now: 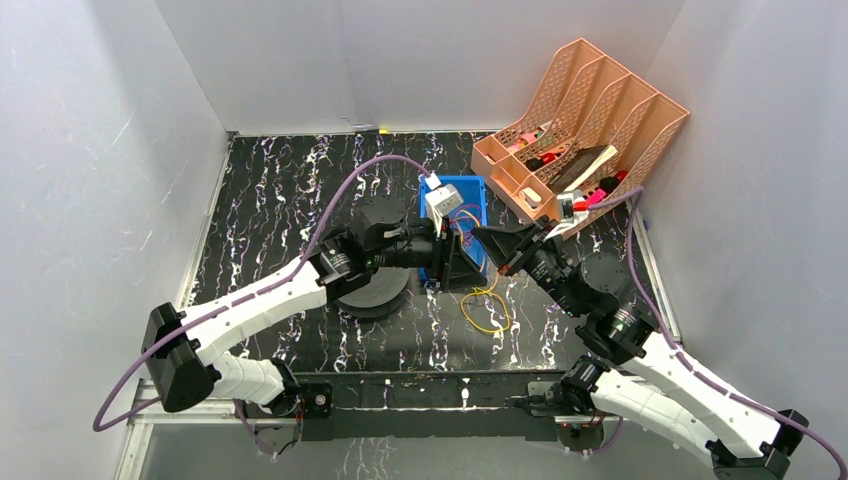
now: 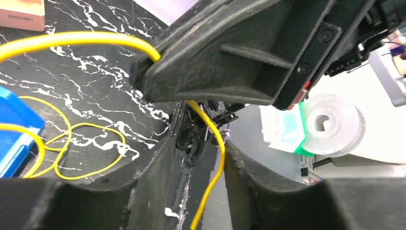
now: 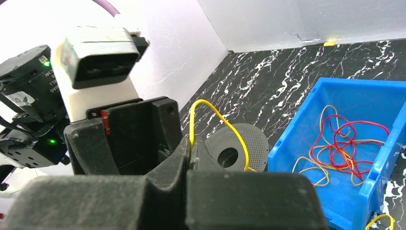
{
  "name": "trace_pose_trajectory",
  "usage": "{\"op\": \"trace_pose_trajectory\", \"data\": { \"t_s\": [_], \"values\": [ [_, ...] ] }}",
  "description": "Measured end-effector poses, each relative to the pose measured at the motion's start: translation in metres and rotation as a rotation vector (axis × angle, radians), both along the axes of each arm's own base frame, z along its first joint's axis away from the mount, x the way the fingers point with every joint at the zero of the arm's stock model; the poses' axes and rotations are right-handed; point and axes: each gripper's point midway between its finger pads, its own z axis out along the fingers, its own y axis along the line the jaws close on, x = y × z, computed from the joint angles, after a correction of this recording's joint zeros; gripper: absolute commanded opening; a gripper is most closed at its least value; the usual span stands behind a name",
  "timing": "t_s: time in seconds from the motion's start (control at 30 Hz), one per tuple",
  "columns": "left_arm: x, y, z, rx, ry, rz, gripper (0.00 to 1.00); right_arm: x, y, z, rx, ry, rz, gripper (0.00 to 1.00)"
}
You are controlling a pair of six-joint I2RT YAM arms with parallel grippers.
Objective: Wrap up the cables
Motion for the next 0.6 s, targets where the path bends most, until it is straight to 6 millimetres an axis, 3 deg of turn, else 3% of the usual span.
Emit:
{"op": "trace_pose_trajectory", "data": {
  "t_s": [0.13,0.2,0.4,0.6],
  "values": [
    [-0.003,-0.001,0.004,-0.018,-0.003,-0.018,0.00,-0.002,0.001,-0.005,0.005,0.012,0.013,0.00],
    [-0.005,-0.001,0.004,-0.021,-0.009,-0.033,0.00,-0.004,-0.001,-0.008,0.009,0.016,0.014,0.01],
    [-0.011,0.004,-0.005,-0.004,-0.018,-0.065,0.00,-0.011,-0.008,-0.007,0.013,0.016,0.017,0.41],
    [-0.030,0.024,-0.014,0.049,-0.041,-0.123,0.00,-0.021,-0.012,-0.006,-0.076,-0.009,0.049,0.57]
  ]
}}
